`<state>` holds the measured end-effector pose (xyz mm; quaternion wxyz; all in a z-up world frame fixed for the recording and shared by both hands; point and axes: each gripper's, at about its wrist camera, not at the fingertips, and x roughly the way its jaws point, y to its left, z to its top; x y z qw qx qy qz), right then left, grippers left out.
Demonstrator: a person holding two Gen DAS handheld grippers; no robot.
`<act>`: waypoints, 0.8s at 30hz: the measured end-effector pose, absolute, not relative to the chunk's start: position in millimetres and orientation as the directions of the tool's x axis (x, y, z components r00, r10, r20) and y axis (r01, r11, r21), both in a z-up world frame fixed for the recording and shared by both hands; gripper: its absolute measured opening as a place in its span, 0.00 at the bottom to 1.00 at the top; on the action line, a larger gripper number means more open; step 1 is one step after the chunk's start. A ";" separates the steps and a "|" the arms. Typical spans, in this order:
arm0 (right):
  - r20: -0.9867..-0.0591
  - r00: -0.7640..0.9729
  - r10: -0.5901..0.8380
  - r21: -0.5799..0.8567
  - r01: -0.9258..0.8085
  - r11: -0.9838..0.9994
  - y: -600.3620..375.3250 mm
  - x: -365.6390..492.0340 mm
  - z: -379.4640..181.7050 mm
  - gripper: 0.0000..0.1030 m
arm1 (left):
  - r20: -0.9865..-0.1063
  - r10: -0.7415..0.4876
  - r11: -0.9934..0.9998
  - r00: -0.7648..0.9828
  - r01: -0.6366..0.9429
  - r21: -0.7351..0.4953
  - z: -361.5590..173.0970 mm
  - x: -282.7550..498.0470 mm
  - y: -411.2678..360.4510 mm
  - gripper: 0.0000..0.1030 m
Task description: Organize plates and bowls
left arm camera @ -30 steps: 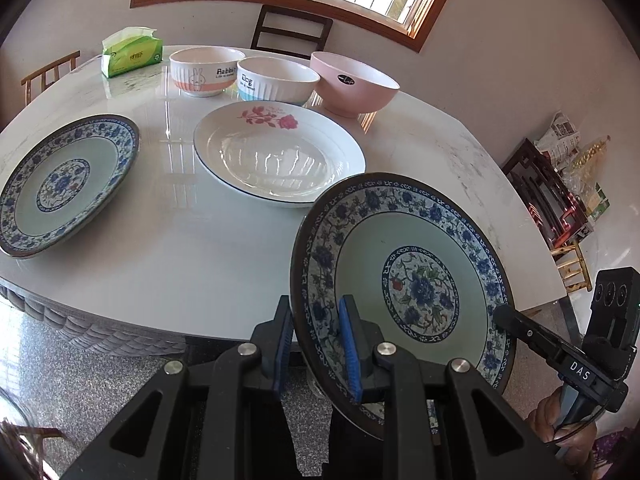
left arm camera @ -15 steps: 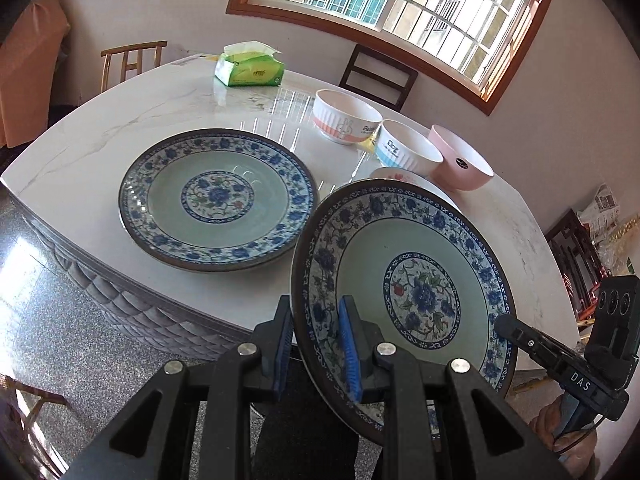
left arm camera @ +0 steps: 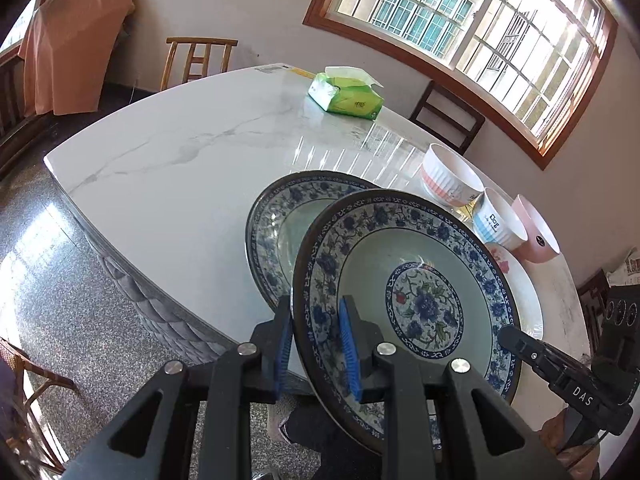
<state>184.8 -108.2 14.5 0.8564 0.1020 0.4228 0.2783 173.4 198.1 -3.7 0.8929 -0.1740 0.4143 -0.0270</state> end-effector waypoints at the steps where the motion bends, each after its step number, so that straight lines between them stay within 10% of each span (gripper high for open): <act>1: -0.669 0.485 0.563 0.406 -0.397 0.824 -103.1 189.8 13.7 0.16 | -0.730 -0.187 0.937 0.657 -0.103 -0.333 -4.1 177.9 202.6 0.22; 24: -0.703 0.503 0.503 0.322 -0.407 0.855 -62.2 223.6 5.3 0.19 | -0.743 -0.151 0.929 0.652 -0.162 -0.331 -20.3 225.5 230.9 0.22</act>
